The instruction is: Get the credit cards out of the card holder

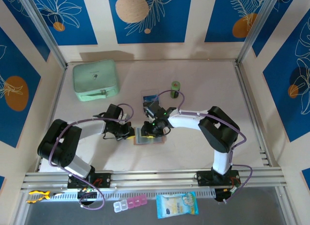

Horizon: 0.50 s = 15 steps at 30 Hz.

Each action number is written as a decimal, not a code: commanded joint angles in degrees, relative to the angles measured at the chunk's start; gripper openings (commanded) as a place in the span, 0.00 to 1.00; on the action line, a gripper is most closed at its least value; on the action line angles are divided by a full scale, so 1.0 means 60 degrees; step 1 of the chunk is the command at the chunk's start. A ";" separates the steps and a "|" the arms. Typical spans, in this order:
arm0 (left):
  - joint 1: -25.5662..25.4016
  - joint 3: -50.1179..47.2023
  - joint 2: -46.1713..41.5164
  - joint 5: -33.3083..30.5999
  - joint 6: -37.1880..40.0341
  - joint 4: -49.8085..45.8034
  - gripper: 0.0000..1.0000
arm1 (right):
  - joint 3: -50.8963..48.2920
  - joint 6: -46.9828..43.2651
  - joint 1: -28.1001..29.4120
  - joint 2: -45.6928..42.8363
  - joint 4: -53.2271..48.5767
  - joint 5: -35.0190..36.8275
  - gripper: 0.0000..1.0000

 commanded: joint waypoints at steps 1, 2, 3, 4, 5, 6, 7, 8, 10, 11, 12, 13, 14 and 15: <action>-0.0010 -0.0035 0.0274 -0.0771 0.0234 -0.0825 0.03 | -0.0070 -0.0042 -0.0108 -0.0292 -0.0792 0.0508 0.32; -0.0008 -0.0019 0.0280 -0.0751 0.0233 -0.0830 0.03 | -0.0142 -0.0072 -0.0124 -0.0325 -0.0732 0.0441 0.32; -0.0008 -0.0005 0.0270 -0.0749 0.0225 -0.0817 0.02 | -0.0209 -0.0093 -0.0149 -0.0326 -0.0645 0.0355 0.31; -0.0001 0.0008 0.0259 -0.0738 0.0233 -0.0817 0.03 | -0.0275 -0.0122 -0.0153 -0.0300 -0.0518 0.0221 0.31; -0.0008 0.0030 0.0231 -0.0712 0.0234 -0.0803 0.02 | -0.0294 -0.0152 -0.0174 -0.0236 -0.0430 0.0107 0.31; -0.0008 0.0050 0.0191 -0.0700 0.0228 -0.0781 0.03 | -0.0287 -0.0168 -0.0182 -0.0190 -0.0425 0.0058 0.30; -0.0005 0.0073 0.0134 -0.0691 0.0223 -0.0805 0.03 | -0.0295 -0.0146 -0.0190 -0.0153 -0.0425 0.0011 0.29; -0.0008 0.0117 0.0072 -0.0718 0.0234 -0.0856 0.03 | -0.0322 -0.0112 -0.0186 -0.0151 -0.0400 -0.0006 0.29; -0.0008 0.0232 -0.0085 -0.0758 0.0248 -0.0991 0.04 | -0.0443 -0.0067 -0.0183 -0.0203 -0.0247 -0.0065 0.29; -0.0008 0.0296 -0.0182 -0.0774 0.0241 -0.1060 0.04 | -0.0505 -0.0018 -0.0196 -0.0221 -0.0179 -0.0084 0.29; -0.0008 0.0357 -0.0257 -0.0762 0.0247 -0.1119 0.05 | -0.0528 0.0004 -0.0205 -0.0224 -0.0151 -0.0111 0.29; -0.0008 0.0423 -0.0369 -0.0764 0.0213 -0.1174 0.05 | -0.0578 0.0013 -0.0211 -0.0224 -0.0099 -0.0146 0.29; -0.0007 0.0485 -0.0477 -0.0751 0.0173 -0.1197 0.06 | -0.0627 0.0041 -0.0219 -0.0241 -0.0022 -0.0157 0.28; -0.0016 0.0531 -0.0579 -0.0722 0.0138 -0.1201 0.07 | -0.0684 0.0050 -0.0232 -0.0265 0.0055 -0.0179 0.28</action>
